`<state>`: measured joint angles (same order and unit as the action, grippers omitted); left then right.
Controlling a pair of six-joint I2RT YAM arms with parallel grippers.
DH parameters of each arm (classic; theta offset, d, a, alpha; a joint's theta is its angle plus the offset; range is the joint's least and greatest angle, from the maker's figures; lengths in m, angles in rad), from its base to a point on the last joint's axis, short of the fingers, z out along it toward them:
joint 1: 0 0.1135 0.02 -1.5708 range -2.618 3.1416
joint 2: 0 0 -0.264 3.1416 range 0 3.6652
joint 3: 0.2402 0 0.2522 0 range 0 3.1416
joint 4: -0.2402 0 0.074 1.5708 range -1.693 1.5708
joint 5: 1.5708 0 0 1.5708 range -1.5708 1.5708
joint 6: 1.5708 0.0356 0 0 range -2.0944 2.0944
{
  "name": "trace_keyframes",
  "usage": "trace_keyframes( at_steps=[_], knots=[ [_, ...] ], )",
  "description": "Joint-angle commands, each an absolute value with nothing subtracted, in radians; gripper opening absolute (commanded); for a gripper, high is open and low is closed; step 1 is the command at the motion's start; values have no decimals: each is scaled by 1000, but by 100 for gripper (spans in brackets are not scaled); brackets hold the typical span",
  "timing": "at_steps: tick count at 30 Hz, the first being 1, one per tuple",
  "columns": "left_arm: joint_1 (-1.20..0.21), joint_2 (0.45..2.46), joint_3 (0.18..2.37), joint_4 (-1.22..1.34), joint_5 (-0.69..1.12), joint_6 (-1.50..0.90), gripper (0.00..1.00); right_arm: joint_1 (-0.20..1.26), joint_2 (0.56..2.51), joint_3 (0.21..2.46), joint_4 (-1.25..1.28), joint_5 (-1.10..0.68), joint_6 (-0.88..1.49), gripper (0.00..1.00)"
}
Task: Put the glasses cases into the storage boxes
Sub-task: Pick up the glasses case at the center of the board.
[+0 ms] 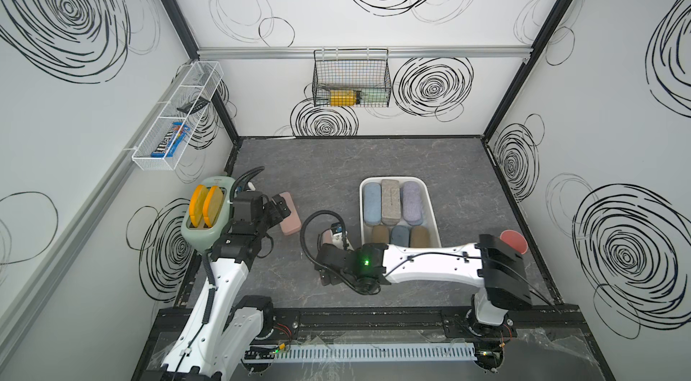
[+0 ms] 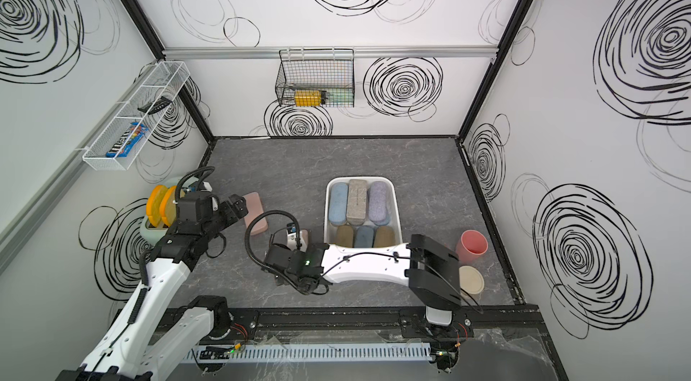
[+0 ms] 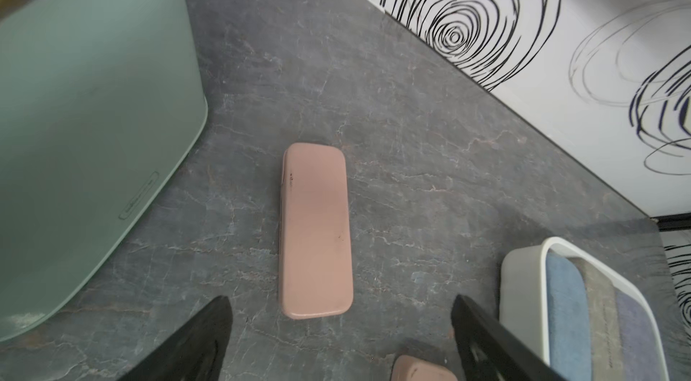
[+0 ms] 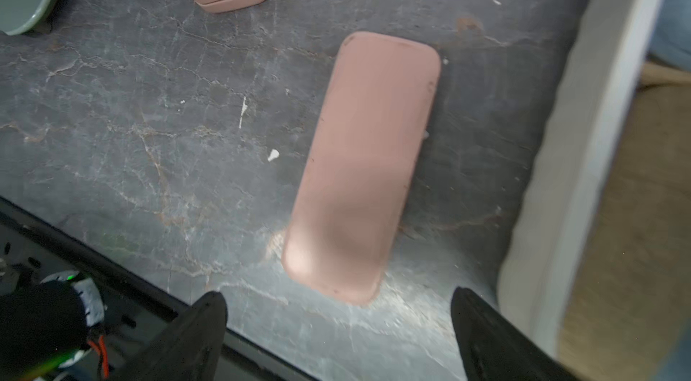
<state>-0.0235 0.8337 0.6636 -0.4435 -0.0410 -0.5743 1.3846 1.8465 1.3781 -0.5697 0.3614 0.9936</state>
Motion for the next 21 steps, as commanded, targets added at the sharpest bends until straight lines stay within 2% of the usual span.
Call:
trace_keyframes(
  at_steps=[1,6,11,21],
  knots=[
    [-23,809,641,-417,-43,-557,96,1373,1901,1444,-624,352,1006,97],
    [-27,803,623,-383,8,-569,96,1294,1882,1329,-510,227,1028,97],
    [-42,808,612,-359,51,-568,96,1270,1943,1346,-501,173,986,97],
    [-87,845,612,-359,44,-567,96,1249,2033,1439,-550,193,968,99]
  ],
)
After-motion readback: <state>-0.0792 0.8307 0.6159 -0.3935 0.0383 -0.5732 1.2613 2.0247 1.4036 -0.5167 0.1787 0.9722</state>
